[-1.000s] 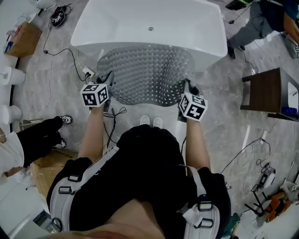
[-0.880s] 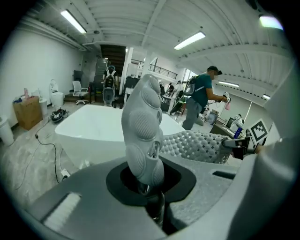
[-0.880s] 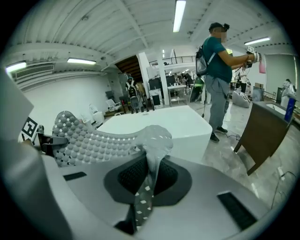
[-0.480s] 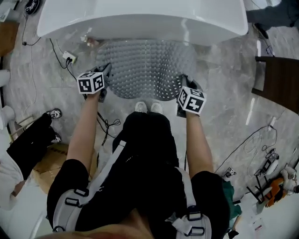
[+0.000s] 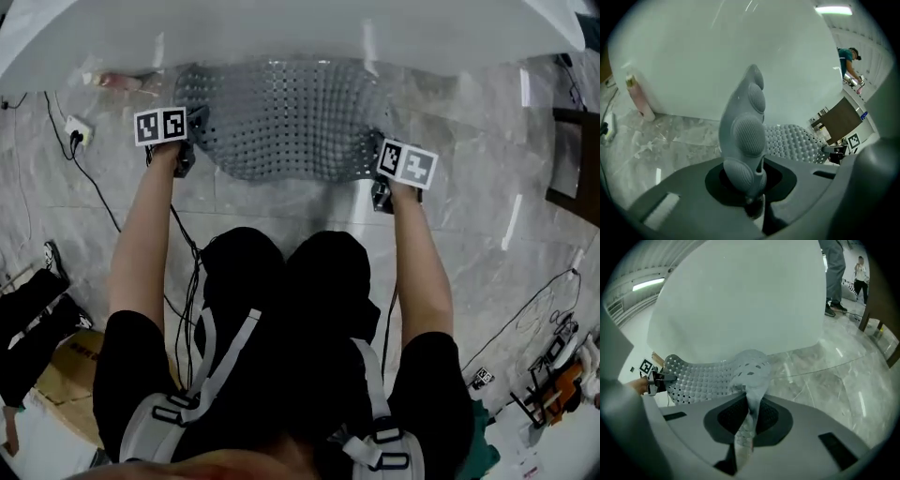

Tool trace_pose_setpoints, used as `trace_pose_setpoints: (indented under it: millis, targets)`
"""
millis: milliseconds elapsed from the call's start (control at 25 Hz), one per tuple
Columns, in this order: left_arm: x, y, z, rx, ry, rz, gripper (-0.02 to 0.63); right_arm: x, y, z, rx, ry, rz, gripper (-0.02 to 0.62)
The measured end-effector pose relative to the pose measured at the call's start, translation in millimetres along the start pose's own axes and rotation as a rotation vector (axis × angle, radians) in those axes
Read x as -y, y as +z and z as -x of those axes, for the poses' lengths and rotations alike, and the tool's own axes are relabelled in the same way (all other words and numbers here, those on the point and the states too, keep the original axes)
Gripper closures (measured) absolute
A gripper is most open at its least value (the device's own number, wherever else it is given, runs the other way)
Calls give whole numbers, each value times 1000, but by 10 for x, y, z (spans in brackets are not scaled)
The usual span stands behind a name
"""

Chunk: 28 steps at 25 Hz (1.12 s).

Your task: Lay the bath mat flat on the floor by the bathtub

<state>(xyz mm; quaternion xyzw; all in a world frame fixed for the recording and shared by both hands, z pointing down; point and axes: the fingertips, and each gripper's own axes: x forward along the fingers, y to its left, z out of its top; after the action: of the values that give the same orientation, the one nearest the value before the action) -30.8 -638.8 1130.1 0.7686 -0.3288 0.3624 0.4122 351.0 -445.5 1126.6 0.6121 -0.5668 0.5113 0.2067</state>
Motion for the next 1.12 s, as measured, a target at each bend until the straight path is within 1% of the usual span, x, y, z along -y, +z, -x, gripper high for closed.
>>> trace_pose_setpoints:
  millis: [80,160,240,280,320,400,480,520,560,600,640,680,720,800,840,920,960,1000,1040,1080,1120]
  targets:
    - [-218,-46,-357,-8,8,5,566,199,-75,-326,-12,-11,-17,577]
    - [-421,17,-585,19,15,34,552,373,-122,-557,-22,-22,-60,575]
    - [-563,113,-728,46,12,92,498,550,-168,-730,-56,-27,-114,574]
    - [-618,147,-783,48,20,103,479,639,-190,-797,-76,-33,-133,572]
    - [-674,160,-829,40,39,93,466,722,-218,-855,-96,-44,-142,562]
    - [-812,120,-896,2,104,28,422,854,-297,-950,-126,-76,-130,547]
    - [-959,55,-925,-17,171,-29,365,953,-364,-997,-133,-126,-84,519]
    - [-1014,39,-927,-6,191,-36,349,1000,-378,-1000,-124,-157,-55,487]
    - [-1054,30,-925,13,203,-36,336,1044,-379,-993,-107,-187,-25,440]
    - [-1088,25,-916,33,215,-37,311,1077,-369,-978,-83,-215,4,376]
    - [-1123,21,-898,50,233,-47,278,1097,-347,-951,-52,-239,29,332]
    - [-1157,22,-866,65,255,-65,258,1101,-308,-909,-10,-263,50,318]
    - [-1186,32,-816,82,277,-84,252,1088,-248,-846,44,-284,67,316]
    - [-1204,101,-644,149,300,-102,250,990,-93,-673,173,-295,95,316]
    - [-1184,157,-526,202,292,-93,250,899,-16,-580,234,-277,109,318]
    - [-1068,252,-285,301,229,-53,251,654,114,-413,328,-219,147,327]
    - [-983,274,-162,337,197,-40,258,524,167,-331,365,-196,170,382]
    - [-895,282,-25,370,182,-37,342,401,208,-241,396,-185,191,471]
    - [-805,280,126,402,182,-43,533,280,242,-142,421,-179,208,558]
    - [-697,275,282,430,183,-54,601,150,275,-34,436,-168,222,588]
    - [-558,275,446,454,177,-68,602,7,317,90,446,-152,230,588]
